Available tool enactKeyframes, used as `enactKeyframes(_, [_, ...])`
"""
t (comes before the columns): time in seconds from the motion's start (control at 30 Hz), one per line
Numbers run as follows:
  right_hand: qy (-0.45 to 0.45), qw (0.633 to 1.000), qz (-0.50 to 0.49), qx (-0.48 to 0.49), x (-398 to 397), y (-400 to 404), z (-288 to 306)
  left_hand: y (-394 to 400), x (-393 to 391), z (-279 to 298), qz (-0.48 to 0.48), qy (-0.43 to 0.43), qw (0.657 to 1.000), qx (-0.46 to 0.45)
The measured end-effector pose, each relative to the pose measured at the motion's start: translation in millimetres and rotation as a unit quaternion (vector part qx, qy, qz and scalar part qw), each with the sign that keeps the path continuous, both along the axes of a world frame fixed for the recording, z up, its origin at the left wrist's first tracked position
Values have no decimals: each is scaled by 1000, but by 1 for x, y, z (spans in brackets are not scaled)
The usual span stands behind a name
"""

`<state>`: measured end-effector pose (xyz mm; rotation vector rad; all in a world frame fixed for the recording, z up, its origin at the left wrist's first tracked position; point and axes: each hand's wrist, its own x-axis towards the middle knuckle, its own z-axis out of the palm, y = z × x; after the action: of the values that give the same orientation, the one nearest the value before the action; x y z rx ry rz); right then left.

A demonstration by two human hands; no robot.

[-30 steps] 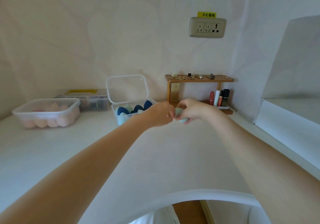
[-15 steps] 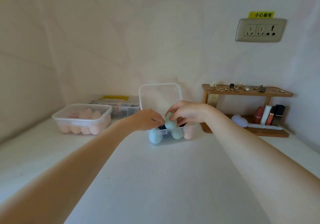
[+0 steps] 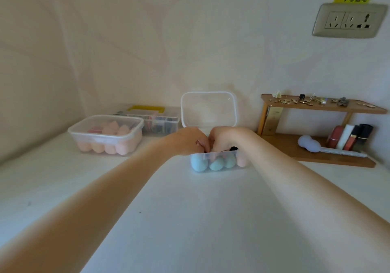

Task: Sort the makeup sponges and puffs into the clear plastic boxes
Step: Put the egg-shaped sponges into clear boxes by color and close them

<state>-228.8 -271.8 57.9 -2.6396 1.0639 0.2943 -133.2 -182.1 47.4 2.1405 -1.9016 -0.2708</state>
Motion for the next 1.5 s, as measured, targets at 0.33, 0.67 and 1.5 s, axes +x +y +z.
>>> enactKeyframes(0.33, [-87, 992, 7, 91, -14, -6, 20, -3, -11, 11, 37, 7, 999, -33])
enactKeyframes(0.67, [-248, 940, -205, -116, -106, -89, 5, -58, -50, 8, 23, 94, 988, -124])
enactKeyframes(1.5, [-487, 858, -97, 128, -85, -52, 27, -48, -17, 1, 23, 60, 998, 0])
